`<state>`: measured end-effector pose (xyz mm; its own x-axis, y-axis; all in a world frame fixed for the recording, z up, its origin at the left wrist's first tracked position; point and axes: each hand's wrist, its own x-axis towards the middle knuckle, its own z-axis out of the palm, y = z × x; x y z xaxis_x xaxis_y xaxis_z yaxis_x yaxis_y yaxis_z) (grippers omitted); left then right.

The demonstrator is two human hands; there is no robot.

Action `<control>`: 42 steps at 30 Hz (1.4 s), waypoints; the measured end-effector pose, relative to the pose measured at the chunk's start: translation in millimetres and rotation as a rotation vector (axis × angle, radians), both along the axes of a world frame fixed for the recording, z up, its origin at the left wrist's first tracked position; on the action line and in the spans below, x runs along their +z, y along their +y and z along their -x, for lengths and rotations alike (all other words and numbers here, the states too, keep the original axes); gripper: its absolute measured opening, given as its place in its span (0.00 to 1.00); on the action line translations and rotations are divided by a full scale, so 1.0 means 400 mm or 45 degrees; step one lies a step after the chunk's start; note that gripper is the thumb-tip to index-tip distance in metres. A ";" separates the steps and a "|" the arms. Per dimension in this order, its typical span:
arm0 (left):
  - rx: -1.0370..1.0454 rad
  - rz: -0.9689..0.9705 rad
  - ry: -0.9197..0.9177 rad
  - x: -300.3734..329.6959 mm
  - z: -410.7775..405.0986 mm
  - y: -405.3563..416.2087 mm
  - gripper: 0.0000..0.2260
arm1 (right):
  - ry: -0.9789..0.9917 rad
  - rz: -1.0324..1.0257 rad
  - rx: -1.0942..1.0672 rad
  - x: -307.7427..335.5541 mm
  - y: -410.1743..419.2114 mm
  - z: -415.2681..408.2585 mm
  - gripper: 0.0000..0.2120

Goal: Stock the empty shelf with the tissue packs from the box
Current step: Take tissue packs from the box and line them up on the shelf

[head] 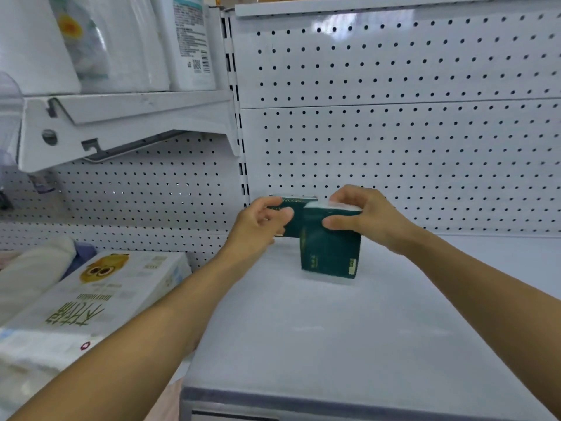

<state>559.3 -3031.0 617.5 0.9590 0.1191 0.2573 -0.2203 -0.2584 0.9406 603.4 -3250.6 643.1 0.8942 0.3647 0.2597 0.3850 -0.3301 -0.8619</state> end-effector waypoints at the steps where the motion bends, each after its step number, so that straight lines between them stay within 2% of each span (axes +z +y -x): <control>1: 0.063 0.017 0.015 -0.006 -0.013 0.014 0.16 | 0.017 -0.088 -0.080 -0.012 -0.027 -0.013 0.12; 3: 0.190 -0.016 0.066 -0.030 -0.049 0.042 0.19 | 0.087 -0.253 -0.215 -0.049 -0.079 -0.040 0.12; 5: 0.268 -0.069 0.118 -0.057 -0.087 0.056 0.24 | 0.156 -0.313 -0.349 -0.098 -0.114 -0.070 0.12; 9: 0.336 -0.223 0.125 -0.095 -0.158 0.045 0.31 | 0.126 -0.225 -0.622 -0.183 -0.142 -0.129 0.13; 12: 0.440 -0.364 0.106 -0.105 -0.200 0.030 0.34 | 0.059 -0.085 -0.704 -0.202 -0.142 -0.158 0.13; 17: 0.510 -0.437 0.066 -0.113 -0.240 0.023 0.38 | -0.035 0.037 -0.710 -0.197 -0.112 -0.190 0.13; 21: 0.522 -0.571 -0.011 -0.123 -0.244 0.016 0.34 | -0.069 0.082 -0.705 -0.194 -0.088 -0.201 0.17; 38: 0.618 -0.736 -0.065 -0.121 -0.271 0.003 0.30 | -0.093 0.251 -0.712 -0.181 -0.047 -0.206 0.15; 40: 0.610 -0.741 -0.046 -0.119 -0.269 0.004 0.31 | -0.040 0.279 -0.709 -0.181 -0.051 -0.204 0.17; 42: 0.577 -0.754 0.002 -0.116 -0.263 0.008 0.35 | 0.024 0.297 -0.710 -0.178 -0.053 -0.197 0.24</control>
<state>664.3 -3027.9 570.9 0.8492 0.3446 0.4002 0.0293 -0.7874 0.6158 682.1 -3271.6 572.1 0.9705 -0.1150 0.2119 0.0851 -0.6589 -0.7474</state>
